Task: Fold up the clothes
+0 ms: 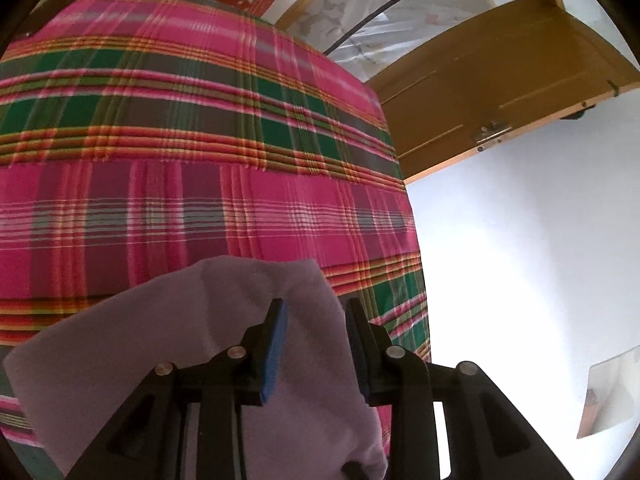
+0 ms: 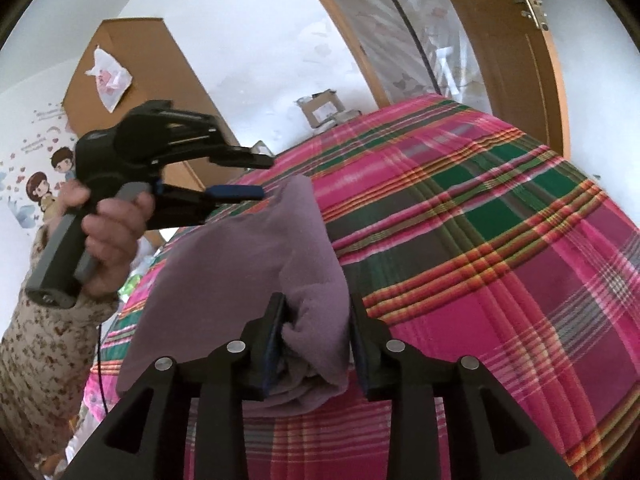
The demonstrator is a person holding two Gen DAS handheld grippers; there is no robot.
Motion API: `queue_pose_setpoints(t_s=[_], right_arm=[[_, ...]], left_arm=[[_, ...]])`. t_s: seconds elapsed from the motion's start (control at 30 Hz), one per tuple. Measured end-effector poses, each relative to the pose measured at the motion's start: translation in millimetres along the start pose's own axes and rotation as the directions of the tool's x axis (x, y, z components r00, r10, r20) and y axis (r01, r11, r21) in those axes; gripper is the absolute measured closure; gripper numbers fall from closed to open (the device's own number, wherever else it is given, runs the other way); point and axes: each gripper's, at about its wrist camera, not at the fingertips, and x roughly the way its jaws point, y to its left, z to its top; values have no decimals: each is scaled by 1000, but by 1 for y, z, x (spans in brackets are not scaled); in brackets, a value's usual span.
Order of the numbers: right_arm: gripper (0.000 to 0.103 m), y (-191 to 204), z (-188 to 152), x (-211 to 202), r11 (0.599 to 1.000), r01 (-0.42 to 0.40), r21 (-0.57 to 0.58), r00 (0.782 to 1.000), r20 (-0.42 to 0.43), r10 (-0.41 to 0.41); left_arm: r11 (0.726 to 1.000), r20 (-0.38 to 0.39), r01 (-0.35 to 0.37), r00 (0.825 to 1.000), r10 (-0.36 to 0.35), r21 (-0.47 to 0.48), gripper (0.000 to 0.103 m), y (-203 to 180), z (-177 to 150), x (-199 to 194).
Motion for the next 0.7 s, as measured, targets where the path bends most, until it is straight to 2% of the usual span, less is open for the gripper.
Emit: queue_pose_setpoints(t_s=[0.3,0.43,0.6,0.7], right_arm=[[63,-5,0,-4,996,87,-3,996,-13,-87],[63,-7,5,-9,996,93,-3,996,-6,-93],[63,-10,25,-19,996,88,-24,995,39,-87],[63,-6,42,-14,992,98,-83,994,48,-94]], left_arm=[[999,84,2,996,0,-32,72,38,-17,-46],[999,133,-9,991,15,-44,72,59,-34,-72],[997,198,-58,978,66,-43,70,83,-63,-99],[998,183,-38,982,48,-54,69,95,-78,-101]])
